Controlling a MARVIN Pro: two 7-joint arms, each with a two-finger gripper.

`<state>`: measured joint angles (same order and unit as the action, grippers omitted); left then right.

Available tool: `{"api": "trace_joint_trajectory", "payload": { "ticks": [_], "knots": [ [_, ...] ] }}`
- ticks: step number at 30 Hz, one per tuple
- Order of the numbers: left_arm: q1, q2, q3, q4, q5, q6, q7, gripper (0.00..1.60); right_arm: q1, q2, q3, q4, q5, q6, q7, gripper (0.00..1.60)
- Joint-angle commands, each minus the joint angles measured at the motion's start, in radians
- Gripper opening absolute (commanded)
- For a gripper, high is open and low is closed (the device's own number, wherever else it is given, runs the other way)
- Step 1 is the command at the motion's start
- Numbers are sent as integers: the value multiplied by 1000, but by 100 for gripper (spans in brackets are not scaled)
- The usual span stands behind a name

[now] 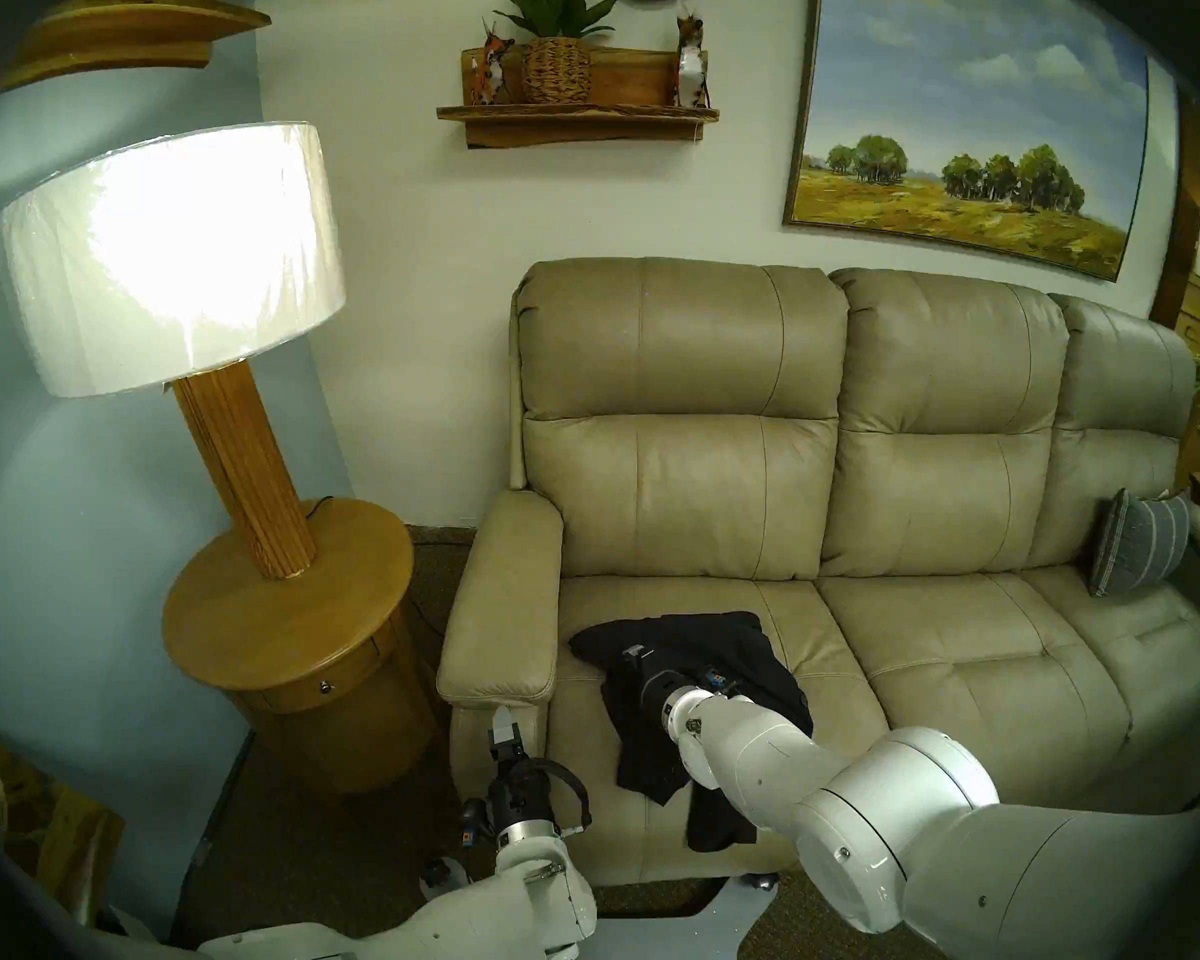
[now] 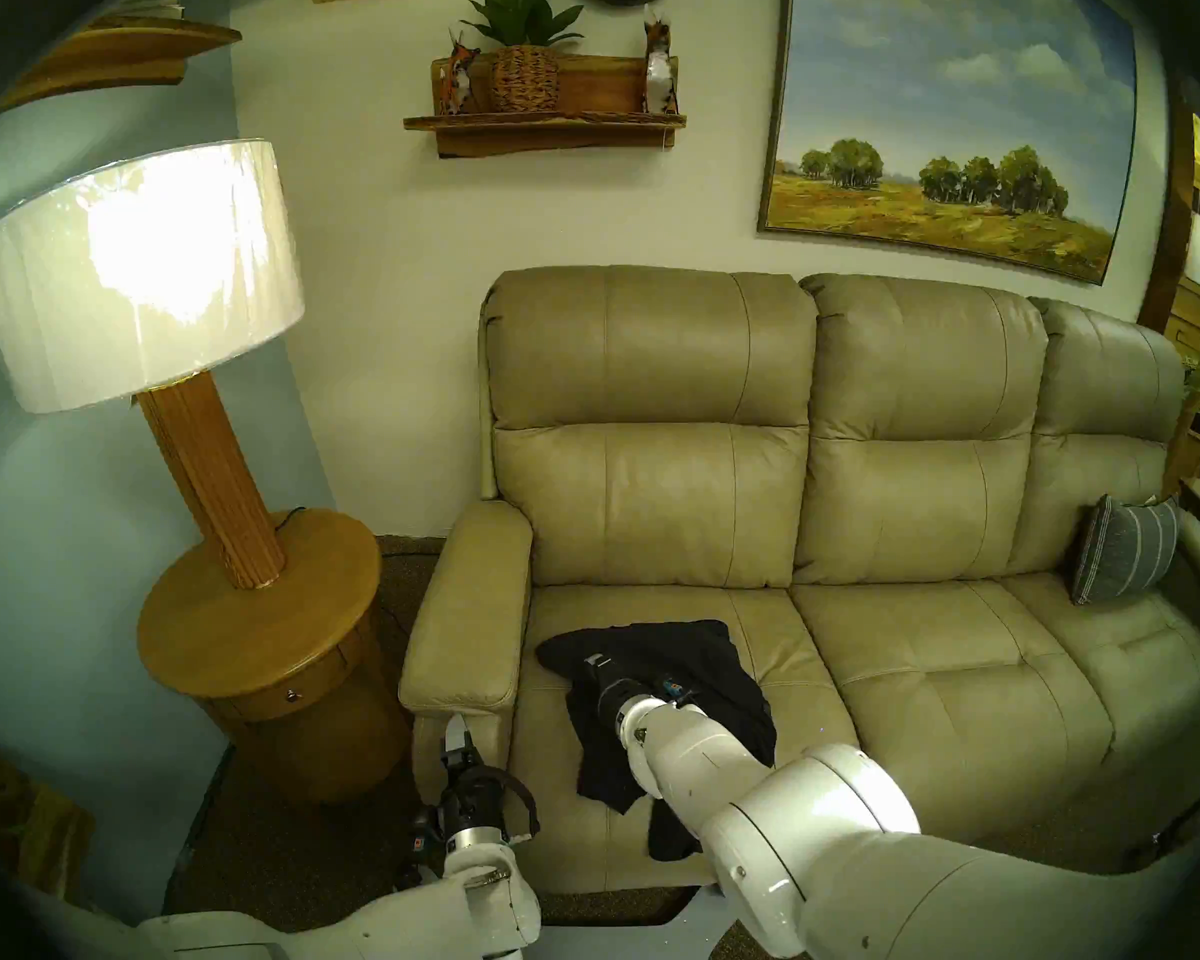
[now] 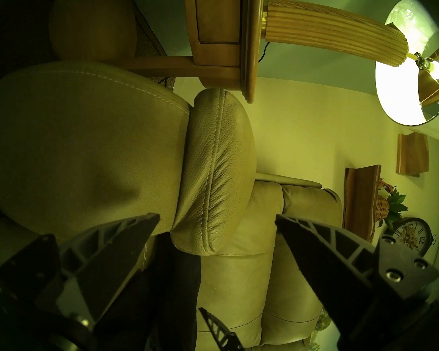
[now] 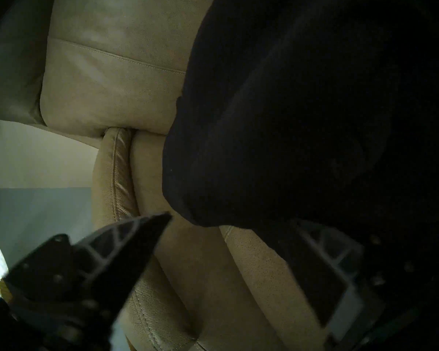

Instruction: Drape jacket on sofa arm

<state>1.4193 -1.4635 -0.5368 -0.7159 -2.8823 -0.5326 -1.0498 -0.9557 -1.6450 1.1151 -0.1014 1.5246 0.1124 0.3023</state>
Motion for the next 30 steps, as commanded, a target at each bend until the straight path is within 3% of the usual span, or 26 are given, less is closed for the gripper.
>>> {"api": "trace_joint_trajectory", "payload": {
  "ticks": [1,2,3,5,10,11,12,13,19,30],
  "knots": [
    [-3,-1,0,-4,2,0,-4,160,16,-20,-11,-17,-12,-13,-3,38],
    [-3,-1,0,-4,2,0,-4,160,10,-21,-13,-14,-14,-11,-7,35],
    [-3,-1,0,-4,2,0,-4,160,2,-22,-18,-11,-18,-14,-8,12],
    [-3,-1,0,-4,2,0,-3,160,-14,-23,-24,-7,-23,-17,-8,0],
    [-3,-1,0,-4,2,0,-3,160,-39,-17,-41,-5,-44,-18,3,6],
    [-3,-1,-1,-4,2,0,-3,160,-42,-15,-44,-6,-47,-17,6,38],
    [-3,-1,-1,-4,2,0,-3,160,-44,-12,-47,-7,-51,-16,9,10],
    [-3,-1,-1,-4,3,0,-3,160,-46,-10,-50,-9,-56,-15,12,0],
    [-3,-1,-1,-5,3,0,-5,160,-84,19,-72,-24,-84,-3,89,0],
    [-3,-1,-1,-6,4,0,-8,160,-235,136,-116,-104,-133,58,280,0]
  ]
}}
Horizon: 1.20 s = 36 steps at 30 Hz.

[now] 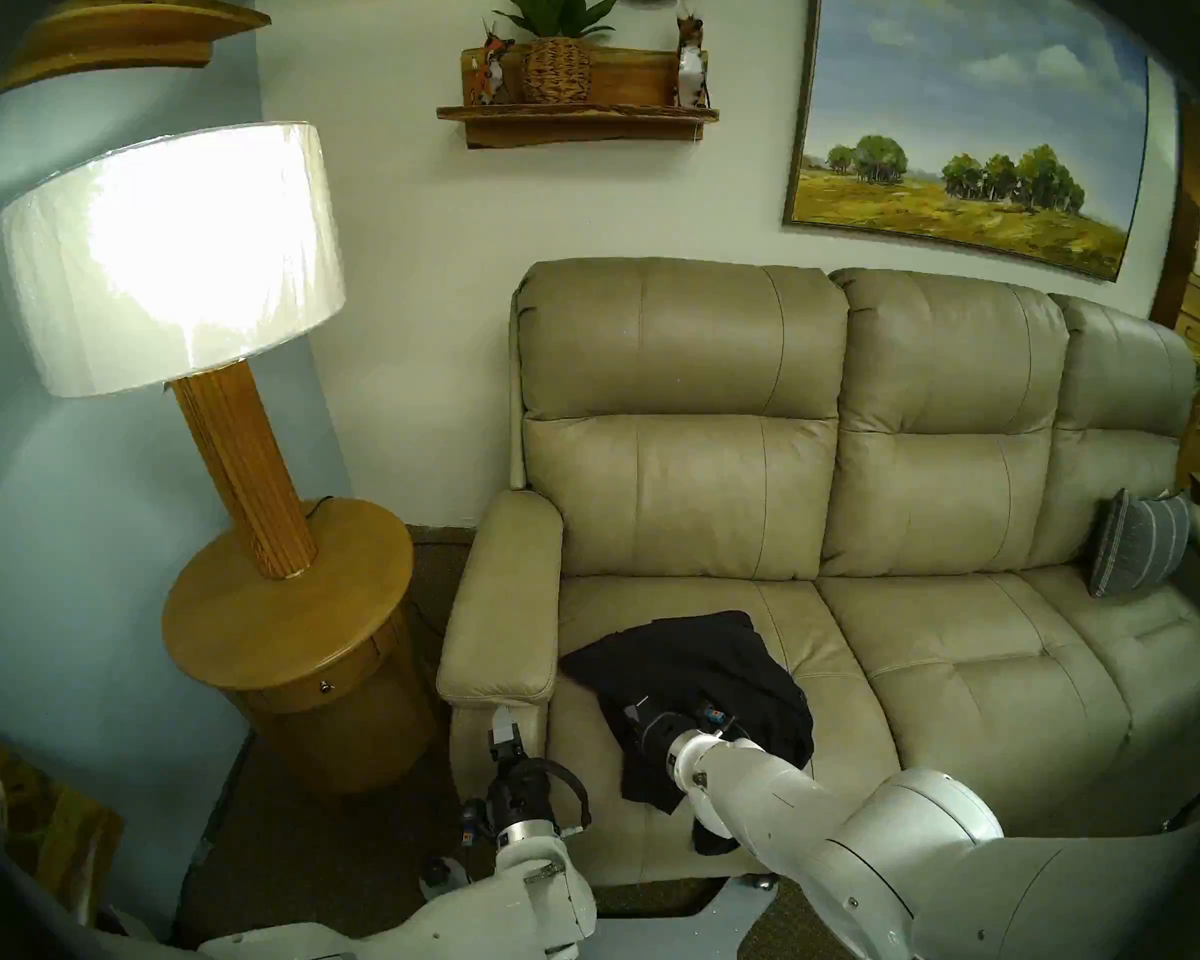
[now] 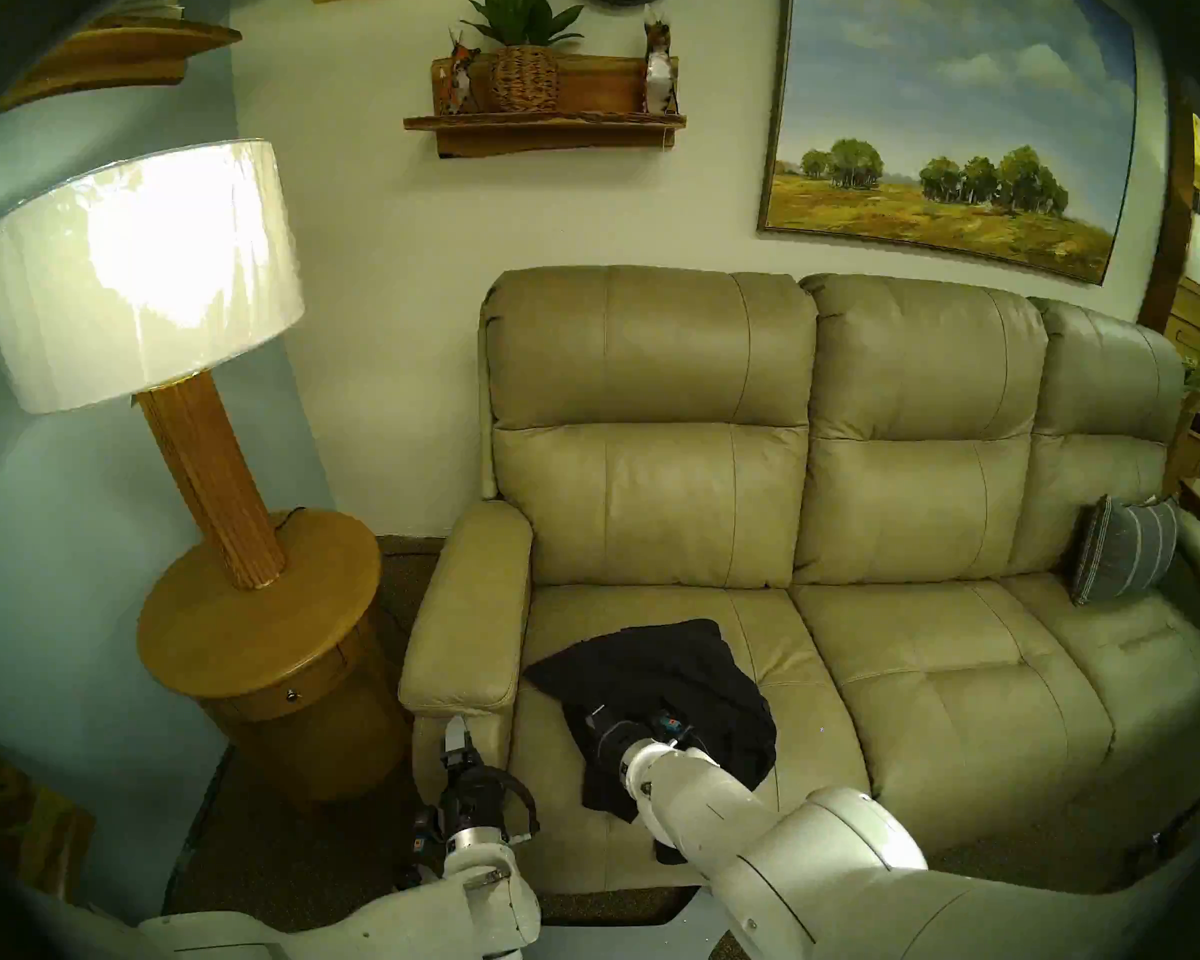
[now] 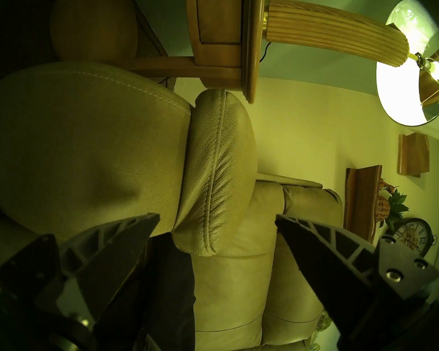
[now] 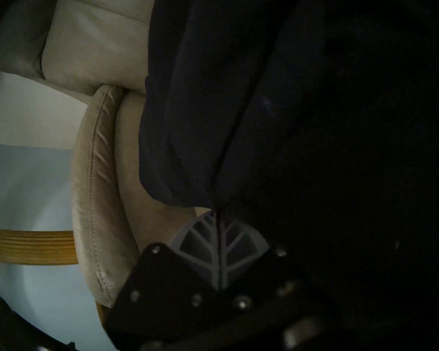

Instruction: Drape jacket on sofa arm

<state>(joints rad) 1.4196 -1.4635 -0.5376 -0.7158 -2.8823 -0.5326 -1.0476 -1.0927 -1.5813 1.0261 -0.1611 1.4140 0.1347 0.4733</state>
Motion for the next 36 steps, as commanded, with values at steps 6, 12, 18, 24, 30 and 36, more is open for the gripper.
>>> {"api": "trace_joint_trajectory", "payload": {
  "ticks": [6,12,18,24,30,36],
  "knots": [
    [-3,0,0,-6,4,1,-12,160,-167,123,-45,-98,-40,65,214,0],
    [-2,0,0,-8,4,1,-16,160,-205,165,-36,-200,-30,90,300,160],
    [-2,1,0,-8,4,1,-17,160,-190,150,-28,-212,-20,104,392,160],
    [-2,0,0,-7,4,1,-16,160,-122,108,-4,-160,0,121,399,160],
    [-3,0,0,-6,4,1,-13,160,-56,60,13,-118,4,114,308,160],
    [-3,-1,-1,-5,4,1,-11,160,-1,20,31,-87,11,100,205,160]
  ]
}}
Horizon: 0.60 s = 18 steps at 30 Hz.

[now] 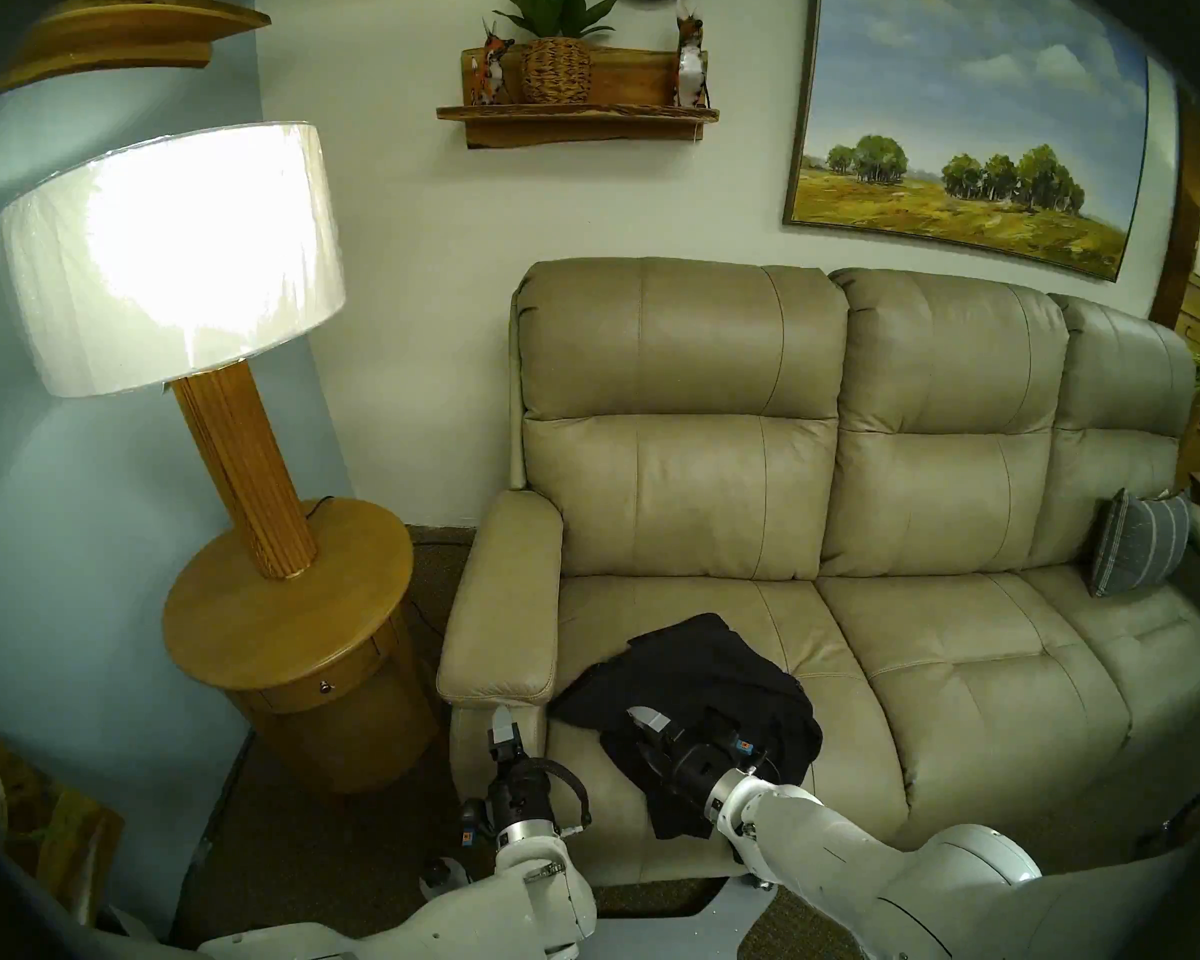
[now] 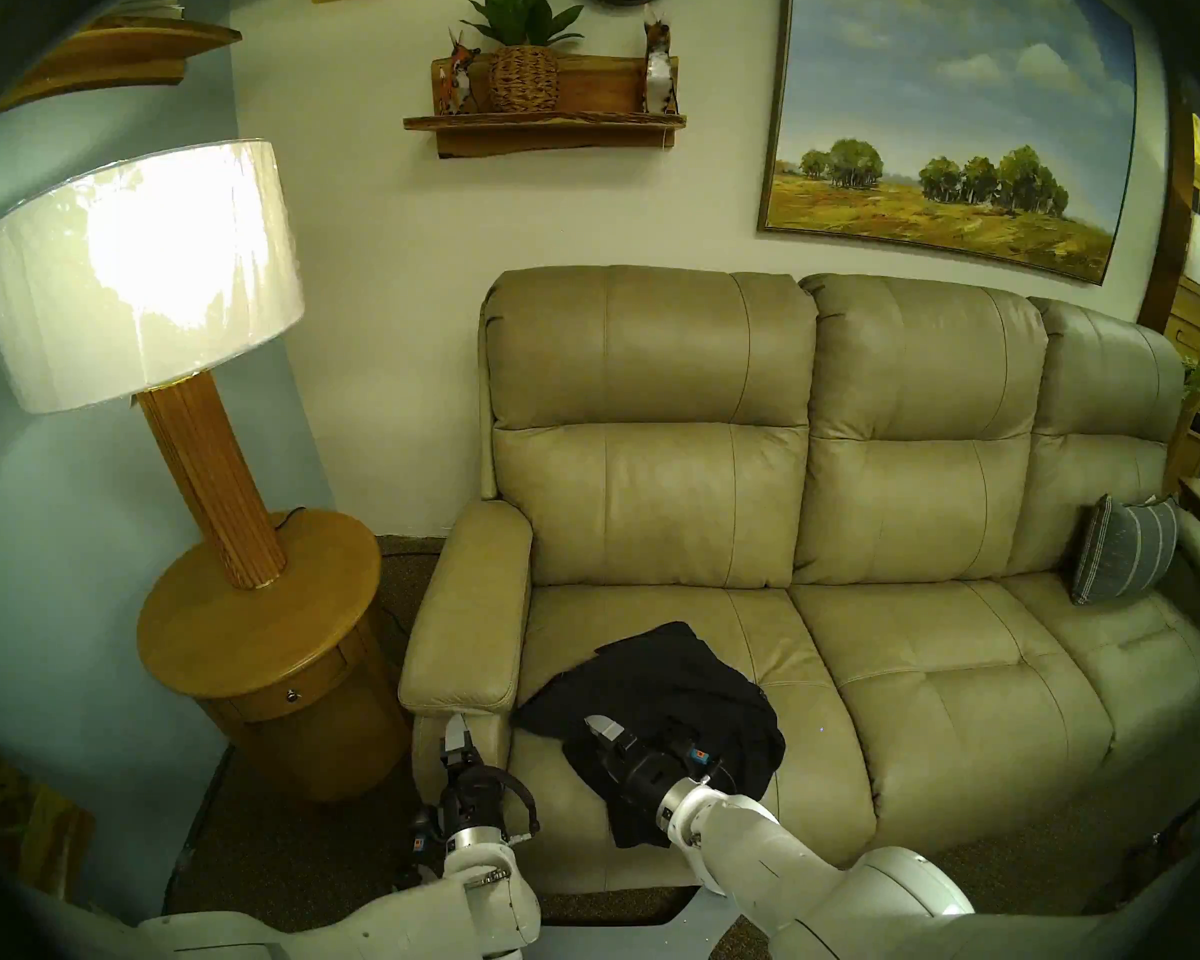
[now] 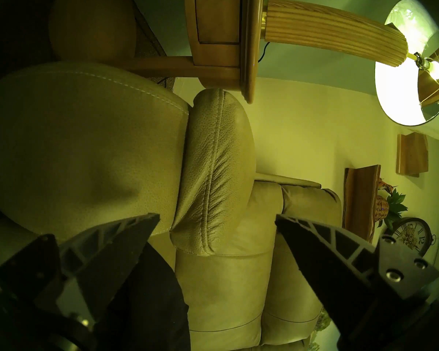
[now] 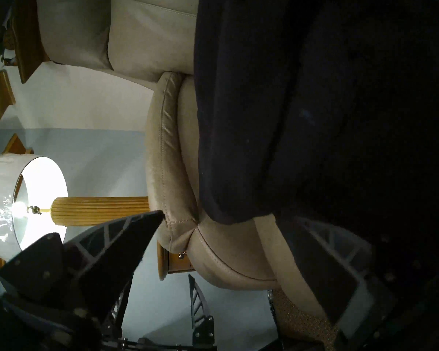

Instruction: Drape jacket on sofa arm

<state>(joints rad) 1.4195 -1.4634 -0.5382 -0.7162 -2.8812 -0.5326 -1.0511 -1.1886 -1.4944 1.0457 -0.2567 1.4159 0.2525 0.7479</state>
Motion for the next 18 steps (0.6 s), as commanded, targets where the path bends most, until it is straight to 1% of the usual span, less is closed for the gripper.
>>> {"api": "trace_joint_trajectory", "payload": {
  "ticks": [1,7,10,11,14,17,18],
  "knots": [
    [-3,-1,0,-5,3,1,-8,160,104,-72,12,14,8,-27,-88,160],
    [-3,-1,0,-4,3,1,-6,160,141,-104,40,51,26,-47,-191,160],
    [-3,-1,0,-4,3,1,-6,160,149,-117,60,68,42,-47,-232,160],
    [-3,-1,0,-4,3,1,-6,160,150,-123,74,77,55,-36,-248,160],
    [-3,-1,0,-4,3,1,-6,160,145,-132,80,93,57,-47,-275,160],
    [-3,-1,0,-4,3,1,-6,160,133,-133,77,100,50,-57,-278,160],
    [-3,-1,0,-5,3,1,-6,160,130,-132,74,101,45,-63,-277,73]
  ]
}}
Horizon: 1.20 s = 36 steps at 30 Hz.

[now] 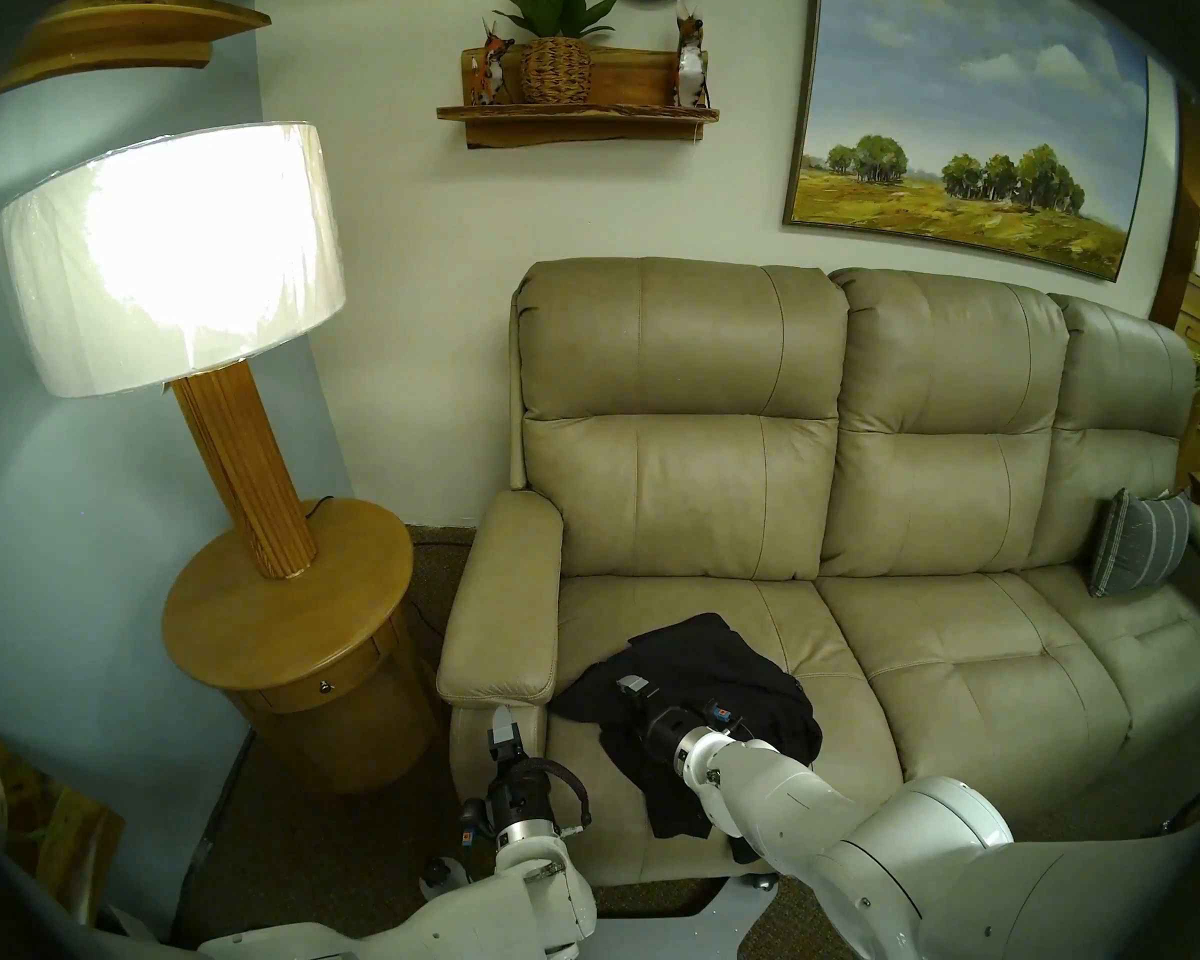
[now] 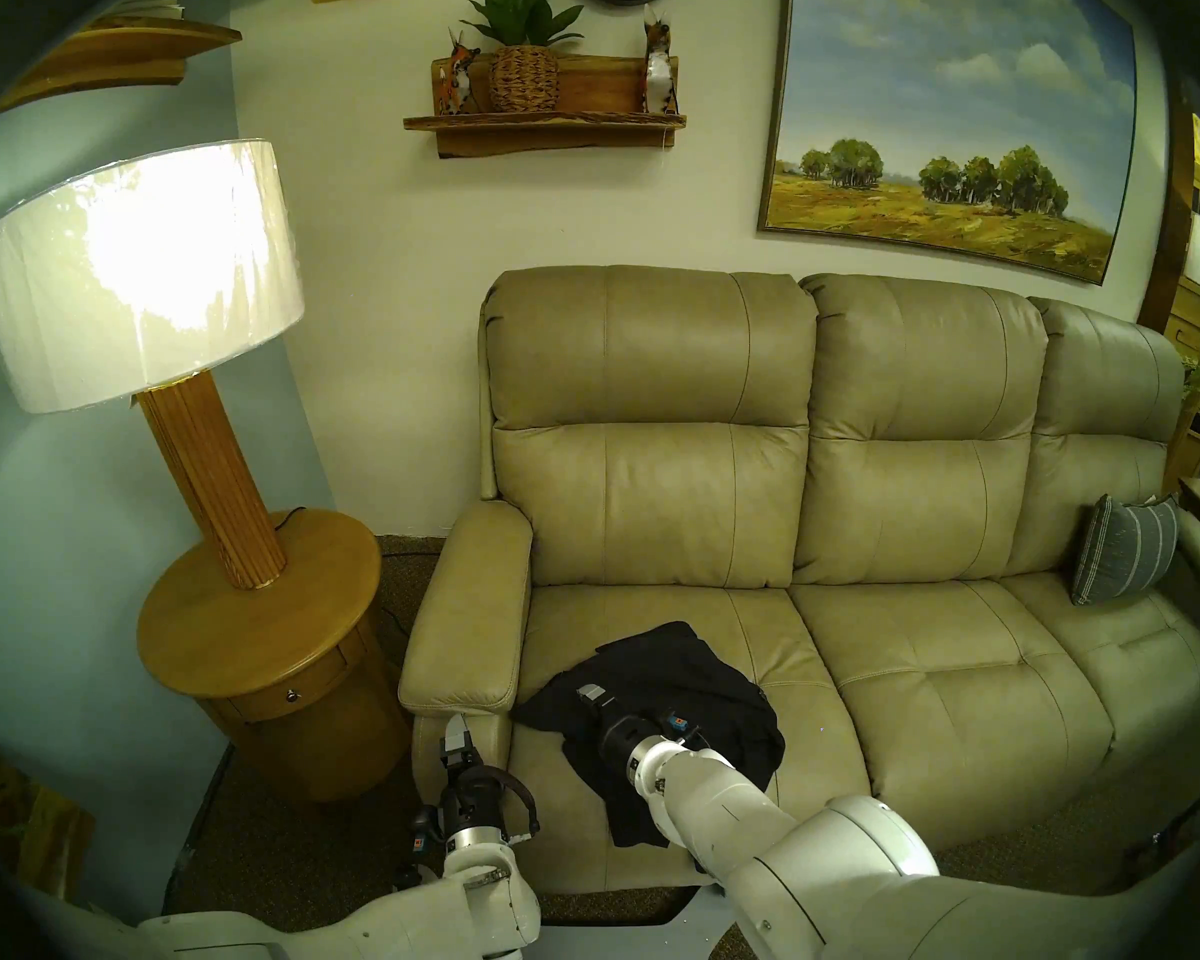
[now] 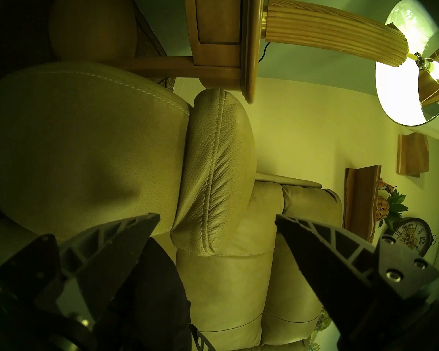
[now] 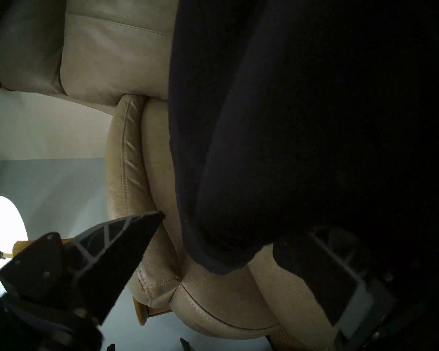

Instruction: Drape jacket on sofa arm

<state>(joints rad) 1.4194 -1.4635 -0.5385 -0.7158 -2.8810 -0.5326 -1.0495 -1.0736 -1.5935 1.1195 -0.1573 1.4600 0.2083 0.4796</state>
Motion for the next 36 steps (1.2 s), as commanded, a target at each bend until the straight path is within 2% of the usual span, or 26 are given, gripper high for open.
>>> {"api": "trace_joint_trajectory", "payload": {
  "ticks": [1,2,3,8,18,27,32,36],
  "knots": [
    [-3,-1,0,-5,3,1,-8,160,7,-30,-23,-3,-25,-50,3,55],
    [-3,-1,0,-5,3,1,-8,160,1,-28,-29,-3,-33,-57,13,3],
    [-3,-1,0,-5,3,1,-8,160,-4,-24,-25,-5,-28,-47,27,0],
    [-2,-1,0,-6,3,1,-10,160,-24,-6,-50,-32,-54,-66,117,0],
    [-2,0,0,-7,4,1,-12,160,-62,7,-77,-144,-85,-51,272,0],
    [-1,1,0,-8,4,1,-14,160,-120,23,-111,-258,-110,-17,390,0],
    [-1,2,1,-9,3,1,-17,160,-163,53,-131,-324,-123,12,467,0],
    [-1,2,2,-10,1,1,-19,160,-164,55,-144,-306,-133,10,528,0]
  ]
}}
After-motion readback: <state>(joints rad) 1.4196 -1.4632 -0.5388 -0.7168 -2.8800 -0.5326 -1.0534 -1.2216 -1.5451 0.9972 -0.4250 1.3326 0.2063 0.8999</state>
